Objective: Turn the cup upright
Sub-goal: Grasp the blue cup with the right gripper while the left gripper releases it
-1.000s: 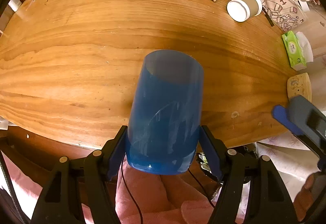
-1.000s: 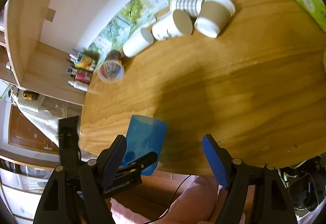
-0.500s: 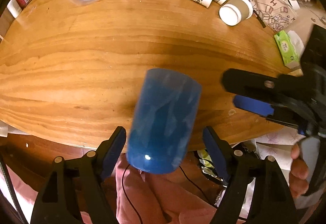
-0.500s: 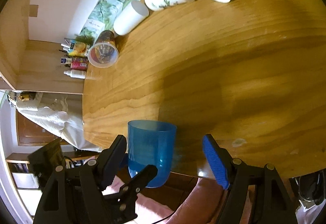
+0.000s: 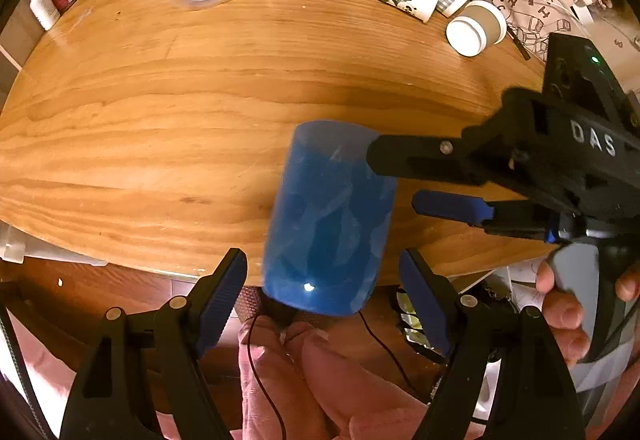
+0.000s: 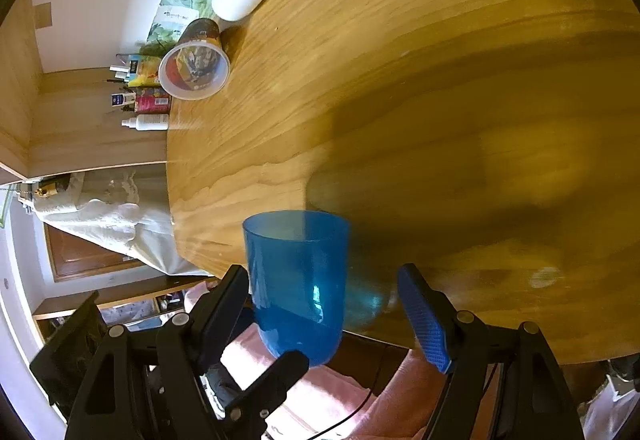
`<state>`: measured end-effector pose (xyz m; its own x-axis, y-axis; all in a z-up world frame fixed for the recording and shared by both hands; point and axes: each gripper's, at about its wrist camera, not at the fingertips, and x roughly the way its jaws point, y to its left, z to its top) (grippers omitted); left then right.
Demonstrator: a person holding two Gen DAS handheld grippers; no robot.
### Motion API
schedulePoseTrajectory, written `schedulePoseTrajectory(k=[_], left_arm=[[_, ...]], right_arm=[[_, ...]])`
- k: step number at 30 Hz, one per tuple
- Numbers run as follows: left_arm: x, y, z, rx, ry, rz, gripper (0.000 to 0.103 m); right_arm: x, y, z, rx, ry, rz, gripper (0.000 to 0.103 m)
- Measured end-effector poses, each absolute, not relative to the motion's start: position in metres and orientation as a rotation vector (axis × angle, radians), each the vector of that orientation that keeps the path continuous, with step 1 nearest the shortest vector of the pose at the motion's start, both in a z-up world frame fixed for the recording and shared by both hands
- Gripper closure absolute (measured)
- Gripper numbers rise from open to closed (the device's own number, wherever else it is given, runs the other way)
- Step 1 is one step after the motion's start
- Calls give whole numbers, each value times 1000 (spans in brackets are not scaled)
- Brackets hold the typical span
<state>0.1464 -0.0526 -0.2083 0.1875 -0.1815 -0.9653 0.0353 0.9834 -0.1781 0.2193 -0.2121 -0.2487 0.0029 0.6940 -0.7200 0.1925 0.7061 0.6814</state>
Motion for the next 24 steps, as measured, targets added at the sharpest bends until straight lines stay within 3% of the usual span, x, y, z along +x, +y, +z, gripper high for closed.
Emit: schedulePoseTrajectory(k=[10,15,24], left_arm=[[137,-35,-202,-119,1343,-125,22],[135,-24,-201,-135,1336,-125,22],[131,-10,-195,-145,1289,-119,22]], right_arm=[[228,-191,-252,688,1584,423,26],[228,-182,-251,651,1579,401,32],[225,-173,-244,575,1532,415,34]])
